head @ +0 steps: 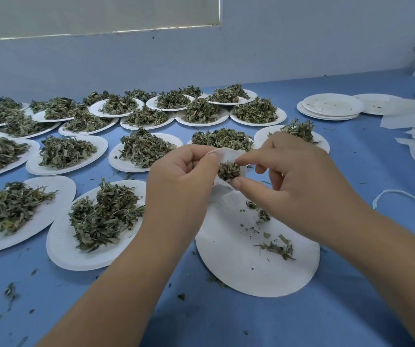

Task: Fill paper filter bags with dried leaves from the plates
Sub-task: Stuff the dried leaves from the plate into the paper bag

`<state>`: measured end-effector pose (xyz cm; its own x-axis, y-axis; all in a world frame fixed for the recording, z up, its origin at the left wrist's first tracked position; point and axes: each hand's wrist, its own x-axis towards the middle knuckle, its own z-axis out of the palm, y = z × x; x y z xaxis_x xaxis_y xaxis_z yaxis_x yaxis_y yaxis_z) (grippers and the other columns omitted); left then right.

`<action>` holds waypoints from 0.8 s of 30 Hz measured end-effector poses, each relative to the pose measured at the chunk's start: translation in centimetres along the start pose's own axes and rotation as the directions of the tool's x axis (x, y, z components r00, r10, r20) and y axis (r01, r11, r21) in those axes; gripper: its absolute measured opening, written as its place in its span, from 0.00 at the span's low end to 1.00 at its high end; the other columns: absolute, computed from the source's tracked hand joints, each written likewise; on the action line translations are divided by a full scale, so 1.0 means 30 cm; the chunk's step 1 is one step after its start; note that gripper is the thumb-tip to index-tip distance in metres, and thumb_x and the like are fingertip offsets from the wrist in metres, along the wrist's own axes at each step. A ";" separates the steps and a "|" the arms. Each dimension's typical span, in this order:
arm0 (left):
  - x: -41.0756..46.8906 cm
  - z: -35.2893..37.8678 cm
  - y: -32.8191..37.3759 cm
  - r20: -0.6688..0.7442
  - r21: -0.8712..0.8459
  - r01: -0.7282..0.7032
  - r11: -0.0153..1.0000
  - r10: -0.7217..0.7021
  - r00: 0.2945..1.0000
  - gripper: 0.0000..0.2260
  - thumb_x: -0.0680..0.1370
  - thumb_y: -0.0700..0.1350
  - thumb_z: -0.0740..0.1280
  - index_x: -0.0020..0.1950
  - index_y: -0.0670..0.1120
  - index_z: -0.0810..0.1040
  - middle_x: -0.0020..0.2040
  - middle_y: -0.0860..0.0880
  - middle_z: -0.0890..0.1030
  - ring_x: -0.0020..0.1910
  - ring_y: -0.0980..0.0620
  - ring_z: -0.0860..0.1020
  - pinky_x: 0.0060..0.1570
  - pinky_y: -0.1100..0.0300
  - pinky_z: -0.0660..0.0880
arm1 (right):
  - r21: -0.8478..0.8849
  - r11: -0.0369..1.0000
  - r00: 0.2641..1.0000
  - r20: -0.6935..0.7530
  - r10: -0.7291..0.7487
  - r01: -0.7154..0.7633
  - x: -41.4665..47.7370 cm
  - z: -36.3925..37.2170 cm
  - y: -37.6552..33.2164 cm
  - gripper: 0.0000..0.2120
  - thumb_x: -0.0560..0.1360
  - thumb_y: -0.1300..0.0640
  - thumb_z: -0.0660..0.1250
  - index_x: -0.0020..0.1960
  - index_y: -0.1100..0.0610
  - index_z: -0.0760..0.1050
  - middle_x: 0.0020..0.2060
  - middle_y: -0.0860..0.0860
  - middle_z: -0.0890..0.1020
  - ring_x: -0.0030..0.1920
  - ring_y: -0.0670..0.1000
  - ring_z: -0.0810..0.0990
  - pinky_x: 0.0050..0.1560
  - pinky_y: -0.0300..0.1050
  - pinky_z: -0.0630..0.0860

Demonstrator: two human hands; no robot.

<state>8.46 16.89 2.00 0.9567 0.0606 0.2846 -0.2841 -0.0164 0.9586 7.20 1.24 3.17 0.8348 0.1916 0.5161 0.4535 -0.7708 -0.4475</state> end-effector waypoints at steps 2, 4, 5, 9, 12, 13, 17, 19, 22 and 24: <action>-0.002 0.005 0.000 0.011 0.012 -0.005 1.000 0.005 1.000 0.08 0.77 0.42 0.68 0.40 0.48 0.83 0.25 0.53 0.70 0.23 0.56 0.64 0.24 0.65 0.66 | -0.028 1.000 1.000 0.022 0.003 -0.002 -0.001 0.003 -0.004 0.18 0.68 0.41 0.64 0.54 0.47 0.81 0.33 0.39 0.66 0.40 0.37 0.70 0.40 0.27 0.64; -0.005 0.008 0.002 0.025 0.034 -0.018 0.999 0.017 1.000 0.08 0.77 0.43 0.68 0.39 0.49 0.83 0.25 0.55 0.68 0.23 0.56 0.63 0.25 0.63 0.64 | -0.049 0.999 1.000 0.024 0.005 -0.004 -0.002 0.003 -0.004 0.18 0.67 0.41 0.64 0.53 0.47 0.82 0.33 0.39 0.66 0.39 0.38 0.70 0.39 0.28 0.64; -0.008 0.010 0.003 0.033 0.046 -0.024 0.999 0.023 0.999 0.08 0.78 0.43 0.68 0.39 0.48 0.83 0.25 0.55 0.68 0.24 0.56 0.63 0.26 0.62 0.63 | -0.057 0.998 1.000 0.018 0.006 -0.005 -0.002 0.004 -0.003 0.18 0.67 0.42 0.64 0.53 0.47 0.82 0.33 0.39 0.66 0.38 0.38 0.70 0.37 0.28 0.64; -0.013 0.019 0.004 0.056 0.070 -0.041 0.997 0.037 0.998 0.06 0.77 0.43 0.68 0.42 0.47 0.84 0.24 0.56 0.69 0.24 0.56 0.63 0.26 0.61 0.63 | -0.097 0.995 1.000 -0.005 -0.018 0.018 -0.004 0.007 -0.001 0.12 0.70 0.46 0.68 0.50 0.48 0.83 0.33 0.40 0.65 0.37 0.40 0.69 0.34 0.34 0.62; -0.017 0.029 0.006 0.068 0.056 -0.052 0.997 0.049 0.997 0.06 0.77 0.42 0.69 0.41 0.46 0.83 0.23 0.57 0.69 0.23 0.57 0.63 0.26 0.63 0.62 | -0.101 0.994 0.999 -0.016 -0.032 0.030 -0.001 0.016 -0.001 0.08 0.71 0.48 0.69 0.47 0.48 0.84 0.33 0.42 0.65 0.34 0.42 0.67 0.32 0.38 0.62; -0.019 0.032 0.006 0.073 0.051 -0.057 0.997 0.054 0.996 0.07 0.77 0.42 0.69 0.41 0.46 0.83 0.23 0.57 0.70 0.23 0.57 0.63 0.25 0.65 0.62 | -0.102 0.994 0.999 -0.023 -0.030 0.027 -0.001 0.021 -0.003 0.07 0.71 0.48 0.69 0.46 0.48 0.84 0.32 0.44 0.66 0.34 0.44 0.67 0.31 0.41 0.63; -0.026 0.039 0.009 0.083 0.020 -0.079 0.997 0.077 0.994 0.06 0.77 0.40 0.69 0.40 0.46 0.84 0.23 0.57 0.72 0.22 0.59 0.66 0.24 0.68 0.64 | -0.132 0.991 0.998 -0.051 -0.041 0.034 -0.005 0.043 -0.012 0.06 0.72 0.53 0.69 0.40 0.53 0.83 0.33 0.48 0.67 0.34 0.50 0.69 0.30 0.44 0.65; -0.028 0.038 0.015 0.080 -0.007 -0.070 0.997 0.071 0.994 0.07 0.77 0.39 0.69 0.40 0.45 0.84 0.24 0.57 0.73 0.21 0.60 0.67 0.23 0.70 0.65 | -0.129 0.990 0.997 -0.058 -0.060 0.052 -0.007 0.041 -0.009 0.07 0.73 0.52 0.68 0.41 0.52 0.83 0.33 0.47 0.67 0.34 0.49 0.68 0.30 0.43 0.64; -0.021 0.024 0.026 0.049 -0.101 -0.017 0.995 0.022 0.999 0.07 0.77 0.38 0.68 0.40 0.43 0.84 0.24 0.53 0.70 0.20 0.59 0.66 0.21 0.71 0.67 | -0.073 0.989 0.985 -0.108 -0.136 0.128 -0.006 0.008 -0.002 0.06 0.74 0.52 0.69 0.47 0.50 0.85 0.34 0.46 0.69 0.33 0.44 0.66 0.31 0.39 0.64; -0.012 0.010 0.030 0.015 -0.136 0.011 0.991 -0.009 1.000 0.07 0.77 0.39 0.68 0.41 0.43 0.84 0.24 0.53 0.68 0.20 0.59 0.64 0.21 0.70 0.67 | -0.044 0.971 0.959 -0.155 -0.238 0.234 -0.009 -0.018 -0.001 0.08 0.73 0.58 0.67 0.49 0.51 0.84 0.36 0.48 0.74 0.32 0.45 0.67 0.32 0.37 0.64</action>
<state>7.88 16.54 2.75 0.9601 0.0456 0.2761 -0.2796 0.1207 0.9525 6.79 0.88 3.45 0.6441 0.2736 0.7143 0.6223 -0.7304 -0.2814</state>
